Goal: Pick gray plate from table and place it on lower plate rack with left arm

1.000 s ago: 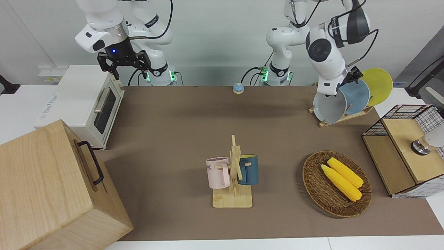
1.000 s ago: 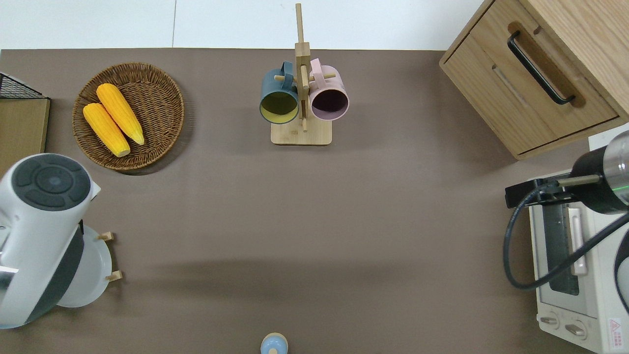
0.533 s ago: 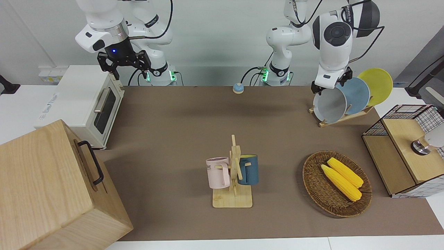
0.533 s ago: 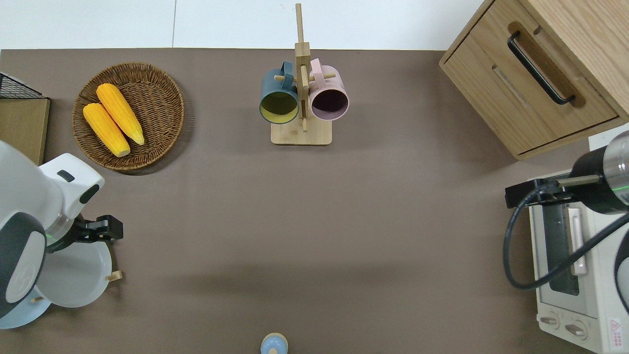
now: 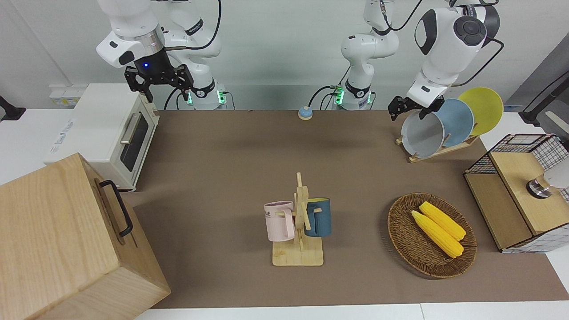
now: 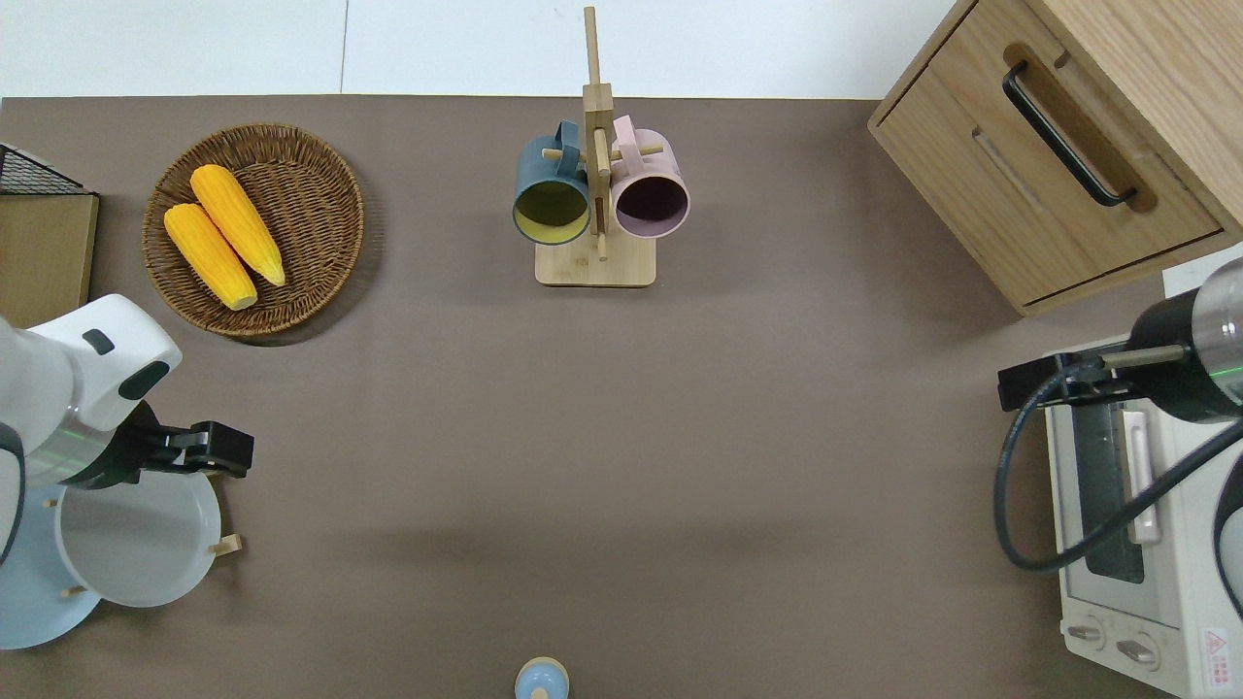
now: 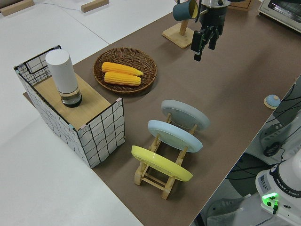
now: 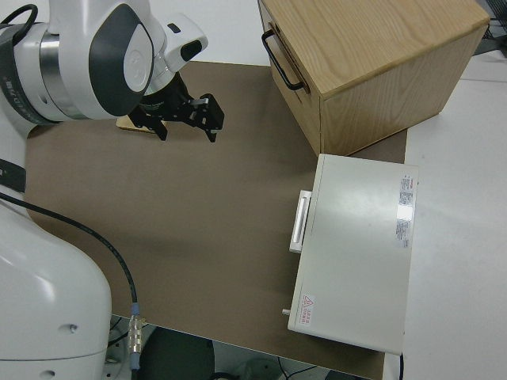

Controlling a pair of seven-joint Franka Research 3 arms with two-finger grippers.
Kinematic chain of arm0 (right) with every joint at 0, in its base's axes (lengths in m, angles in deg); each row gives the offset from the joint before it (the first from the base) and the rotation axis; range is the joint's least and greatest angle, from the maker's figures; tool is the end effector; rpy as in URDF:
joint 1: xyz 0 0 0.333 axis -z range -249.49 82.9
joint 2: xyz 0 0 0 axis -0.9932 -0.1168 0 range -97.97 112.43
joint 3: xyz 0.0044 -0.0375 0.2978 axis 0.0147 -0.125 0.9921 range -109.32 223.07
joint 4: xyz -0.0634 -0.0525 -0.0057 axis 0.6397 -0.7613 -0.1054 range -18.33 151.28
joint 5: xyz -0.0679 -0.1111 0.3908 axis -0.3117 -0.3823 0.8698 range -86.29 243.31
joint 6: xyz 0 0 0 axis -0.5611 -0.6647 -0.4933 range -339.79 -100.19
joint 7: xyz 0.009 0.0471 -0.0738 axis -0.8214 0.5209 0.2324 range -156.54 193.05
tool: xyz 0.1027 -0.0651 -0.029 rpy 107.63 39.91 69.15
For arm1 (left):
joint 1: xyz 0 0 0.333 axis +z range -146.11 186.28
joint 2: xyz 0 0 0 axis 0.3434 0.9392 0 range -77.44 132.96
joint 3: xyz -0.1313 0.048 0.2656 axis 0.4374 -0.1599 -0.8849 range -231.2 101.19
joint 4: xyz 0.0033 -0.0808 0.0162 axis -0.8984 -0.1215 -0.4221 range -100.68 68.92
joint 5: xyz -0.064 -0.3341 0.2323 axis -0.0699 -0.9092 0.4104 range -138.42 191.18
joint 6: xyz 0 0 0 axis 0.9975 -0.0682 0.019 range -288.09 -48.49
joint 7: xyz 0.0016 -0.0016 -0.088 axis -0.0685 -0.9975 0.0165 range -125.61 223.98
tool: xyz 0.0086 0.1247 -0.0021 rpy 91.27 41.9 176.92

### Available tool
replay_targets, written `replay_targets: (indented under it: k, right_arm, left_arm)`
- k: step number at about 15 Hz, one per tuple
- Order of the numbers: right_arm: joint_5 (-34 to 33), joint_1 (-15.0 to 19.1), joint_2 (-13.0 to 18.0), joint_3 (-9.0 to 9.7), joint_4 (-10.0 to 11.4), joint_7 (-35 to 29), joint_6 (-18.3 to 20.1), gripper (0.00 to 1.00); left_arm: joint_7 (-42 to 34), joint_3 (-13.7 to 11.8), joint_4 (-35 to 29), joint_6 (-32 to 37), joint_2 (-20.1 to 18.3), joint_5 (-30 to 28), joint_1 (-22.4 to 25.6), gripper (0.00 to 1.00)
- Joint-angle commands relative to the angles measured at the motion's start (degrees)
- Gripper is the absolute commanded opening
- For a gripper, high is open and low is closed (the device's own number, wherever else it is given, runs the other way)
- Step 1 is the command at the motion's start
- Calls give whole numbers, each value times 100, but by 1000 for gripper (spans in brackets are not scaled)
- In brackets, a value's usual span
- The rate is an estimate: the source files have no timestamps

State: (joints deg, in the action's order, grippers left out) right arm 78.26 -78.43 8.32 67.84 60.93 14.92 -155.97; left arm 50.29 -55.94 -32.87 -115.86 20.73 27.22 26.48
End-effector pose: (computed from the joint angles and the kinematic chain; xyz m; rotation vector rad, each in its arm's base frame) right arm 0.5476 0.0589 0.6221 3.1252 0.0745 -0.1049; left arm 0.5244 -0.0253 0.5037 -3.0932 0.0408 0.2411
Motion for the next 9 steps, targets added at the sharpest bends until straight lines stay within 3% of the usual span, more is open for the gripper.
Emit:
replay_targets:
  k: [1,9]
  right_arm:
    - [43,41,14,38,-35,-1,83,990]
    - [43,41,14,29,-35,-1,83,990]
  left_arm:
    - [-417,-1,38,-296,-26,-92,-51,991]
    - [-506,69,-23,-438,-70,-74,-60,993]
